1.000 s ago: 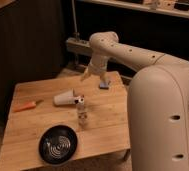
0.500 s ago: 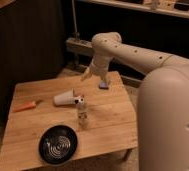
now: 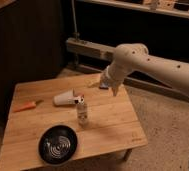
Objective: Drag the ceramic bowl in a circle
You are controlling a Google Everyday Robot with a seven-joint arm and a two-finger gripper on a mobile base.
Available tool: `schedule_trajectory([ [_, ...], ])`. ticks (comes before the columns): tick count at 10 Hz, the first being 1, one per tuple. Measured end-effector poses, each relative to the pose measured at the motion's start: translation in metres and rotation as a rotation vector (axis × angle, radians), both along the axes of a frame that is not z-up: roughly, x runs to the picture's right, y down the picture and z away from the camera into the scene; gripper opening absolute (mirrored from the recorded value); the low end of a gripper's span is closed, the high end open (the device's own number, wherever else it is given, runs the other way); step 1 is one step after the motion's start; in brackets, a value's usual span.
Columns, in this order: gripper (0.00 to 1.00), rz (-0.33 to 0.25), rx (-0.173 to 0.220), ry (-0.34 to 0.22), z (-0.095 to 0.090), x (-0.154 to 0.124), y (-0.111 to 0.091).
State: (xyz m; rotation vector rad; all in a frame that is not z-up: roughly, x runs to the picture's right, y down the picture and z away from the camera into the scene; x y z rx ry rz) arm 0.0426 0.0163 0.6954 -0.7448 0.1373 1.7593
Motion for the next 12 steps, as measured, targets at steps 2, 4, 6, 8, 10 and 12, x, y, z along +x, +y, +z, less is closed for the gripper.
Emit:
schedule_trajectory([
  [2,0.80,0.027,-0.060,-0.088,0.005,0.002,0.031],
  [4,0.80,0.007,-0.112,-0.147,0.021,-0.006,0.061],
  [6,0.80,-0.037,-0.154,-0.168,0.048,-0.017,0.089],
  [8,0.80,-0.065,-0.158,-0.209,0.060,-0.024,0.109],
  [10,0.80,-0.073,-0.143,-0.232,0.057,-0.027,0.117],
  [12,0.80,-0.076,-0.142,-0.234,0.057,-0.029,0.117],
])
